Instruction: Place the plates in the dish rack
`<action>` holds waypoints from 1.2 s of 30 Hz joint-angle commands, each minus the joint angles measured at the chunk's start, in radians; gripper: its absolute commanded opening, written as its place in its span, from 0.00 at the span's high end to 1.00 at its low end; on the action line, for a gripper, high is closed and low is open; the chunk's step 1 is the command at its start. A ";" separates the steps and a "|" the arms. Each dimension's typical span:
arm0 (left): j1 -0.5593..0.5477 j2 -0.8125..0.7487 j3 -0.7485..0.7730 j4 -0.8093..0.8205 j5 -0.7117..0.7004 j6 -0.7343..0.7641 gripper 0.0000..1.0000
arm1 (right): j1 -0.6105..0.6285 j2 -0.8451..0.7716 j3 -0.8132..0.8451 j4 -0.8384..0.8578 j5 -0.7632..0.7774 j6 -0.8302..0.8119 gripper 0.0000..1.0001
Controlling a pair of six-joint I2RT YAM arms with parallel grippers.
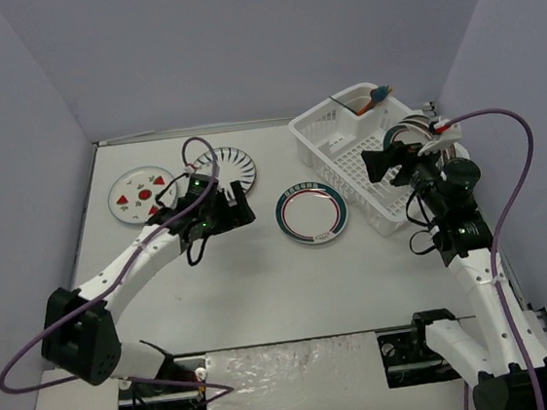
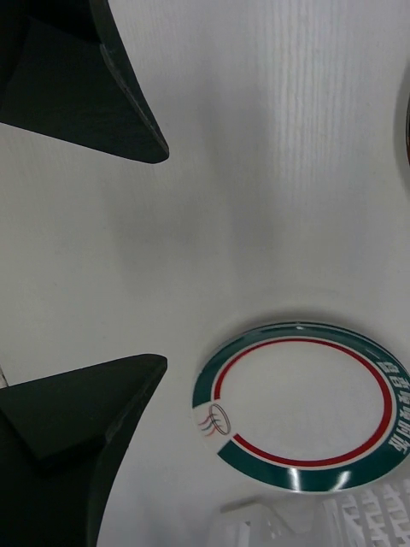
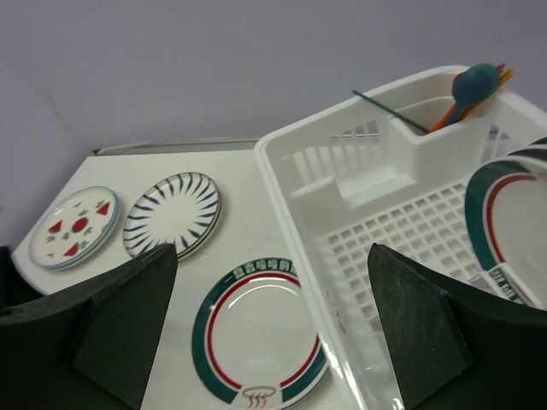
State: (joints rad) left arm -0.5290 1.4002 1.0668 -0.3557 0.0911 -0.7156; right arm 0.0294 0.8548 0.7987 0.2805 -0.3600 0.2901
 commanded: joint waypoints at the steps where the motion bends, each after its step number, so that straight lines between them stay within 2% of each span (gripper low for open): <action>1: -0.097 0.196 0.174 0.130 -0.082 -0.125 0.13 | 0.011 -0.064 -0.010 0.044 -0.076 0.071 0.09; 6: -0.141 0.439 0.356 0.075 -0.113 -0.151 0.22 | 0.049 -0.120 -0.033 -0.018 -0.060 0.035 0.06; 11: -0.162 0.571 0.448 0.031 -0.140 -0.146 0.39 | 0.065 -0.157 -0.054 -0.033 -0.069 0.041 0.03; 17: -0.170 0.650 0.469 0.016 -0.169 -0.146 0.66 | 0.084 -0.191 -0.069 -0.058 -0.068 0.008 0.02; 20: -0.171 0.649 0.470 -0.011 -0.189 -0.133 0.85 | 0.090 -0.192 -0.075 -0.058 -0.060 0.003 0.02; 23: -0.167 0.621 0.446 -0.029 -0.212 -0.117 0.98 | 0.095 -0.184 -0.078 -0.057 -0.062 -0.001 0.01; 30: -0.139 0.497 0.340 -0.082 -0.261 -0.061 1.00 | 0.122 -0.127 -0.069 -0.047 -0.081 0.006 0.01; 36: -0.065 0.360 0.189 -0.082 -0.250 -0.013 1.00 | 0.135 -0.068 -0.080 -0.011 -0.117 0.059 0.01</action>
State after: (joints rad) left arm -0.6564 1.8800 1.3302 -0.3616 -0.0981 -0.8192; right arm 0.1506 0.7442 0.7125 0.1647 -0.4324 0.3060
